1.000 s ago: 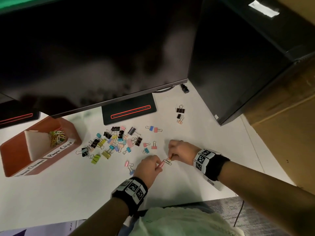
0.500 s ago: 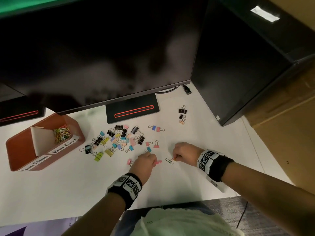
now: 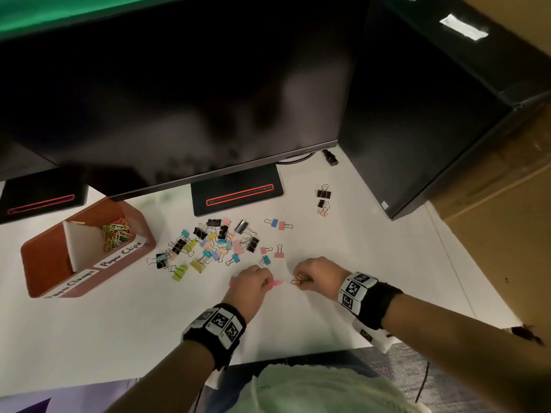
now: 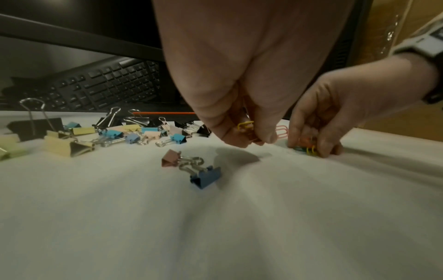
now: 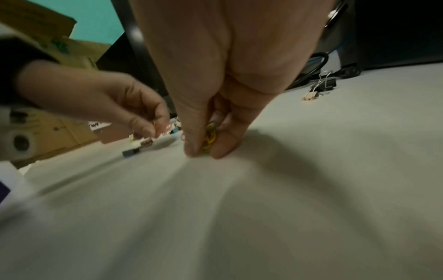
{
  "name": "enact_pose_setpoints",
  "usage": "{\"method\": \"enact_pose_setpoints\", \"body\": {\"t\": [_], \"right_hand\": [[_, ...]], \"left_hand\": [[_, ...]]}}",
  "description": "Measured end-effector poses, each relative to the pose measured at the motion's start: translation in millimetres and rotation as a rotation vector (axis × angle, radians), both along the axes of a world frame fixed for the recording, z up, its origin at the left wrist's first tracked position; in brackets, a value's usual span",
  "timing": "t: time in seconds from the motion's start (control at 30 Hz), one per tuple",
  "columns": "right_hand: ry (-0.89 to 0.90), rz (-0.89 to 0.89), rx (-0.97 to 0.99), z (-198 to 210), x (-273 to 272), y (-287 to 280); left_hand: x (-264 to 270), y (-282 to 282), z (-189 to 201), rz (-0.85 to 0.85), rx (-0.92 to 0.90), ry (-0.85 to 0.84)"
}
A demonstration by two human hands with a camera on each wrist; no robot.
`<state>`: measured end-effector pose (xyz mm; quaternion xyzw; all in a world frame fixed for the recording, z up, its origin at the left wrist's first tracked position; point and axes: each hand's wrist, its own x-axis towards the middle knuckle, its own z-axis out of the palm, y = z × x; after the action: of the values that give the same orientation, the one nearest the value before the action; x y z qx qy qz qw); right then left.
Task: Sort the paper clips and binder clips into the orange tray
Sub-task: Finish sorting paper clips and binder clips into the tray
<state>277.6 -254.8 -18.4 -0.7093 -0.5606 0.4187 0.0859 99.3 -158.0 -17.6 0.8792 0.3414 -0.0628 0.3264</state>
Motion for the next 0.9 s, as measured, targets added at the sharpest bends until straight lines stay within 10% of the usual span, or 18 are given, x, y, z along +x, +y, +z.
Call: {"method": "enact_pose_setpoints", "body": {"t": [0.9], "right_hand": [[-0.185,-0.042,-0.148,5.0,-31.2,27.4]], "left_hand": [[-48.0,58.0,28.2,0.068,-0.063,-0.168]]}}
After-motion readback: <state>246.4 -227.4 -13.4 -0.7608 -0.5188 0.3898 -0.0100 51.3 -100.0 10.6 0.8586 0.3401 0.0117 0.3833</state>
